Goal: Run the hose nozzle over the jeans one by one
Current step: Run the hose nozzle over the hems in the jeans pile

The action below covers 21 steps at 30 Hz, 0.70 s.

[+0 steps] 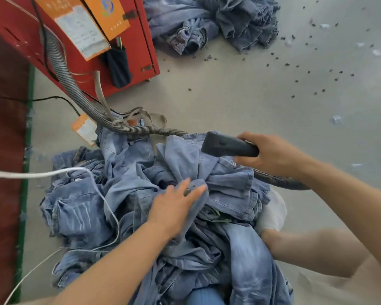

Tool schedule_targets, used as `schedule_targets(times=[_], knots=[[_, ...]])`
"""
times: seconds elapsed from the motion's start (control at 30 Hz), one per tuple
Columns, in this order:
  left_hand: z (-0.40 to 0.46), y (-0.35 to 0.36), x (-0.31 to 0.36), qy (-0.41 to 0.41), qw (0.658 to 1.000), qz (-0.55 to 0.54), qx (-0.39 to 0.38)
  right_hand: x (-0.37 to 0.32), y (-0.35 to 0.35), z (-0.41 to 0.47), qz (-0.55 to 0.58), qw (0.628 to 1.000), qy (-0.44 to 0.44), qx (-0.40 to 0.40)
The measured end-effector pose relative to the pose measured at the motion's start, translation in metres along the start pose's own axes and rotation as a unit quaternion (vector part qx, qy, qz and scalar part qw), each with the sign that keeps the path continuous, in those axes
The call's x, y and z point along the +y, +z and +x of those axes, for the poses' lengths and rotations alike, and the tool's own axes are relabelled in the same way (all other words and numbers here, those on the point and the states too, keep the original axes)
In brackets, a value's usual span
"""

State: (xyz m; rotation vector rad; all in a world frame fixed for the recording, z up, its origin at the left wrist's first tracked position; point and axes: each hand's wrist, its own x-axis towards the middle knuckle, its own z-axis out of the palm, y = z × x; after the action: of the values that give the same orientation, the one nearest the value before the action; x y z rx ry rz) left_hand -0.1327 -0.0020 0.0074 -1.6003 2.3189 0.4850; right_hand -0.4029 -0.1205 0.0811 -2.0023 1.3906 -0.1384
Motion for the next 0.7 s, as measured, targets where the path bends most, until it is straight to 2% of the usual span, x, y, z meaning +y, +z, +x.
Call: schedule_targets(times=[0.1, 0.13, 0.2, 0.27, 0.33, 0.43, 0.5, 0.57, 0.63, 0.67, 0.7], knots=[[-0.036, 0.008, -0.041, 0.099, 0.993, 0.027, 0.050, 0.005, -0.008, 0.002, 0.032, 0.998, 0.016, 0.045], [-0.050, 0.017, -0.050, 0.133, 0.989, 0.042, 0.049, 0.005, -0.010, 0.001, 0.041, 0.998, 0.020, 0.052], [-0.076, 0.040, -0.044, 0.145, 0.989, 0.034, 0.002, 0.004, -0.010, 0.001, 0.041, 0.997, 0.017, 0.060], [-0.081, 0.057, -0.019, 0.111, 0.991, -0.020, -0.070, 0.001, -0.008, 0.001, 0.035, 0.998, 0.016, 0.048], [-0.074, 0.067, 0.005, 0.046, 0.992, -0.044, -0.105, 0.000, -0.005, 0.000, 0.032, 0.999, 0.012, 0.029], [-0.065, 0.063, 0.019, -0.060, 0.995, 0.035, -0.070, -0.006, -0.002, -0.001, 0.028, 1.000, 0.005, 0.007], [-0.068, 0.054, 0.016, -0.101, 0.993, 0.026, -0.058, -0.008, -0.003, -0.001, 0.022, 1.000, -0.006, 0.000], [-0.074, 0.043, 0.002, -0.100, 0.994, -0.040, -0.035, -0.008, -0.005, -0.001, 0.027, 0.999, -0.022, -0.022], [-0.078, 0.026, -0.018, -0.040, 0.989, -0.138, -0.022, -0.009, -0.011, -0.002, 0.021, 0.995, -0.047, -0.080], [-0.078, 0.017, -0.029, -0.032, 0.978, -0.205, -0.034, -0.010, -0.014, -0.004, 0.012, 0.991, -0.057, -0.120], [-0.078, 0.007, -0.038, -0.052, 0.950, -0.305, -0.030, -0.011, -0.015, -0.005, 0.001, 0.985, -0.061, -0.163]])
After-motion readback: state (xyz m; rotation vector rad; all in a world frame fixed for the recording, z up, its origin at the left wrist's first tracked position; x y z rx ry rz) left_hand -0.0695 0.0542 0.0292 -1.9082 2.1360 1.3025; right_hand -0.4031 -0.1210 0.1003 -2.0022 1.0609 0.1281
